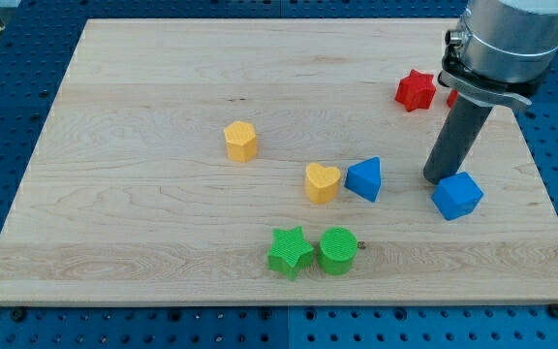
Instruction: Move the blue cube to the bottom right corner
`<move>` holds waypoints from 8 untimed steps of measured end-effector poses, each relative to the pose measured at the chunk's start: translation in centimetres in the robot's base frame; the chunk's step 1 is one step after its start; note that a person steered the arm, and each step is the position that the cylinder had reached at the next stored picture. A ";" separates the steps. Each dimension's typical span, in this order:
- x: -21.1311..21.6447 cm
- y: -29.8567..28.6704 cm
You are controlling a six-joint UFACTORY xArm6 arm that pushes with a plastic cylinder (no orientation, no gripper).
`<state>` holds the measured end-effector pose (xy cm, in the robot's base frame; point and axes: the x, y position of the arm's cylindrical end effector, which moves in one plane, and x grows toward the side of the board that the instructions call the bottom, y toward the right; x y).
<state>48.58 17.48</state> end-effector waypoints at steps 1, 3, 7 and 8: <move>0.3 -0.9; 5.4 5.1; 7.9 1.2; 10.2 2.5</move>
